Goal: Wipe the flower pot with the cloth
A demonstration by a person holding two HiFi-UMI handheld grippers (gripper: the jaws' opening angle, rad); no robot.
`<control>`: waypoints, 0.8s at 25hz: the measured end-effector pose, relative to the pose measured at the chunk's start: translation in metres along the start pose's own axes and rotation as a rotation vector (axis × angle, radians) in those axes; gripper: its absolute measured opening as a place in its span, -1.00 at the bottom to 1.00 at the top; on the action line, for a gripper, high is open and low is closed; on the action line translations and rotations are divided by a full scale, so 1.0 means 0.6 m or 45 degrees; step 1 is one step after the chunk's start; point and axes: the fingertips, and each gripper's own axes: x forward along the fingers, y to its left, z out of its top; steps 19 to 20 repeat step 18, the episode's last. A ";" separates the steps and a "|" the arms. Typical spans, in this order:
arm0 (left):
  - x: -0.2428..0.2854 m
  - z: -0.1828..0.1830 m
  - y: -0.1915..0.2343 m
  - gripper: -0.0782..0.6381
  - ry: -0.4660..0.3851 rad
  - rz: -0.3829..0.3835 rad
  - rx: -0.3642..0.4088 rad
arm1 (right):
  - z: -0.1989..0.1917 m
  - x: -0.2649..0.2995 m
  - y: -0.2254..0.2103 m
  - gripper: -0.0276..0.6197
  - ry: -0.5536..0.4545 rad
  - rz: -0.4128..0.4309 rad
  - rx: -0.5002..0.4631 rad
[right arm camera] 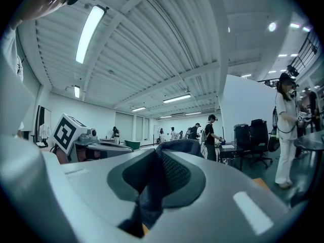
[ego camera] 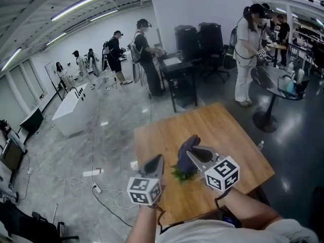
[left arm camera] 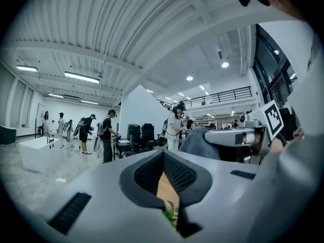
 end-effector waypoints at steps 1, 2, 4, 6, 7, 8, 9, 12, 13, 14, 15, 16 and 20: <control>0.002 0.001 -0.002 -0.76 0.001 -0.004 0.001 | 0.001 -0.001 -0.003 -0.79 -0.003 -0.003 0.004; 0.004 0.001 -0.004 -0.76 0.002 -0.008 0.001 | 0.001 -0.002 -0.006 -0.79 -0.004 -0.005 0.011; 0.008 -0.003 -0.005 -0.76 0.011 -0.017 0.000 | 0.000 -0.003 -0.012 -0.79 -0.006 -0.010 0.025; 0.012 -0.009 -0.007 -0.76 0.019 -0.020 -0.001 | -0.002 -0.005 -0.017 -0.79 -0.006 -0.016 0.032; 0.013 -0.012 -0.007 -0.76 0.020 -0.020 -0.003 | -0.003 -0.007 -0.019 -0.79 -0.006 -0.018 0.033; 0.014 -0.013 -0.008 -0.76 0.020 -0.020 -0.005 | -0.004 -0.008 -0.022 -0.79 -0.005 -0.019 0.034; 0.016 -0.013 -0.009 -0.76 0.020 -0.021 -0.007 | -0.004 -0.009 -0.025 -0.79 -0.006 -0.020 0.034; 0.021 -0.012 -0.012 -0.76 0.019 -0.025 -0.008 | -0.001 -0.009 -0.031 -0.79 -0.009 -0.023 0.035; 0.021 -0.011 -0.011 -0.76 0.019 -0.025 -0.009 | 0.000 -0.008 -0.033 -0.79 -0.009 -0.023 0.036; 0.021 -0.011 -0.010 -0.76 0.019 -0.024 -0.010 | 0.000 -0.006 -0.033 -0.79 -0.009 -0.023 0.038; 0.020 -0.011 -0.008 -0.76 0.018 -0.022 -0.011 | 0.001 -0.005 -0.033 -0.79 -0.009 -0.022 0.040; 0.019 -0.010 -0.006 -0.76 0.016 -0.021 -0.012 | 0.001 -0.003 -0.032 -0.79 -0.009 -0.020 0.043; 0.017 -0.008 -0.002 -0.76 0.008 -0.018 -0.017 | 0.003 0.001 -0.030 -0.79 -0.009 -0.014 0.048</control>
